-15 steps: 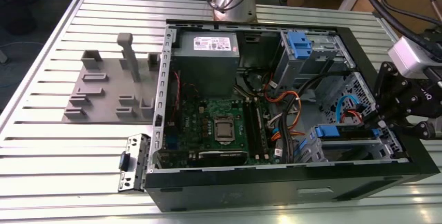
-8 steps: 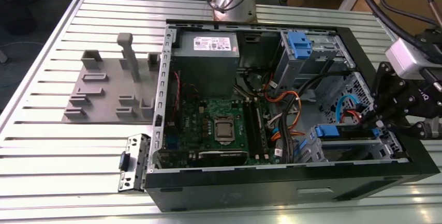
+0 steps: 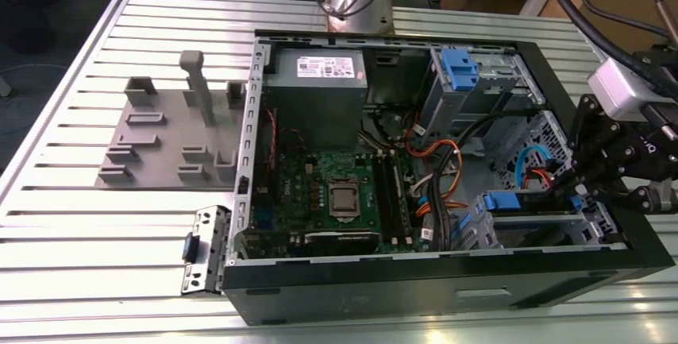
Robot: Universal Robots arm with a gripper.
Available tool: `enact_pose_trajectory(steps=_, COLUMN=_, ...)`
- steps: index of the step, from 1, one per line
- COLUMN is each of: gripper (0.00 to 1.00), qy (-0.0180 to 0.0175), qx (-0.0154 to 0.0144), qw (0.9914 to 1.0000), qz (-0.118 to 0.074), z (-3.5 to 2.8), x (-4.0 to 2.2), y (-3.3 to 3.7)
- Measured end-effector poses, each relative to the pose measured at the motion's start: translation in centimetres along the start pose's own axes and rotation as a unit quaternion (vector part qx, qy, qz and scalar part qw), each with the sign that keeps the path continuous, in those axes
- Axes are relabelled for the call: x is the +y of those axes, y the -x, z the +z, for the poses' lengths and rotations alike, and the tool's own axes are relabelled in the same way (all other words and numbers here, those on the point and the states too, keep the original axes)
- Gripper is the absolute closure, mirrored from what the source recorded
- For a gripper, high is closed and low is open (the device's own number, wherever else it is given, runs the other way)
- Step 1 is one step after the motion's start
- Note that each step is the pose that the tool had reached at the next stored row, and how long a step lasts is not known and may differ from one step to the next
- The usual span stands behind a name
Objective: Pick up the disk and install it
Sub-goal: 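Insert the first disk wire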
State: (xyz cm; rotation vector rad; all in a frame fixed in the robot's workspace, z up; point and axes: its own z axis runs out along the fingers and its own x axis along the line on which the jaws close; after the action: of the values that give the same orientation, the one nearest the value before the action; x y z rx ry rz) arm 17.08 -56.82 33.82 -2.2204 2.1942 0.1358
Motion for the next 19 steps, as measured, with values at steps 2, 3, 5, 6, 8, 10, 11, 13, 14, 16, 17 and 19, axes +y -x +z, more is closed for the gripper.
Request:
enact_pose_trajectory(steps=2, gripper=0.84, qy=0.0000, qx=-0.0017, qw=1.00000, qz=0.000, z=0.00, x=0.01, y=-0.01)
enact_pose_trajectory(steps=3, gripper=0.84, qy=-0.0001, qx=-0.0032, qw=0.99999, qz=0.000, z=0.04, x=0.01, y=-0.01)
enact_pose_trajectory(steps=5, gripper=0.84, qy=-0.0001, qx=-0.0062, qw=0.99998, qz=0.000, z=0.13, x=0.00, y=-0.02)
enact_pose_trajectory(steps=6, gripper=0.84, qy=-0.0001, qx=-0.0069, qw=0.99998, qz=0.000, z=0.18, x=0.00, y=-0.03)
enact_pose_trajectory(steps=8, gripper=0.84, qy=-0.0001, qx=-0.0071, qw=0.99997, qz=0.000, z=0.24, x=0.00, y=-0.09)
enact_pose_trajectory(steps=10, gripper=0.84, qy=-0.0001, qx=-0.0071, qw=0.99997, qz=0.000, z=0.24, x=0.00, y=-0.12)
enact_pose_trajectory(steps=11, gripper=0.84, qy=-0.0001, qx=-0.0072, qw=0.99997, qz=0.000, z=0.26, x=0.00, y=-0.14)
enact_pose_trajectory(steps=13, gripper=0.84, qy=-0.0001, qx=-0.0072, qw=0.99997, qz=0.000, z=0.25, x=0.00, y=-0.18)
enact_pose_trajectory(steps=14, gripper=0.84, qy=-0.0001, qx=-0.0072, qw=0.99997, qz=0.000, z=0.25, x=0.00, y=-0.18)
enact_pose_trajectory(steps=16, gripper=0.84, qy=-0.0001, qx=-0.0072, qw=0.99997, qz=0.000, z=0.25, x=0.00, y=-0.19)
enact_pose_trajectory(steps=17, gripper=0.84, qy=-0.0002, qx=-0.0072, qw=0.99997, qz=0.000, z=0.25, x=0.01, y=-0.20)
enact_pose_trajectory(steps=19, gripper=0.84, qy=-0.0001, qx=-0.0073, qw=0.99997, qz=0.000, z=0.34, x=0.00, y=-0.22)
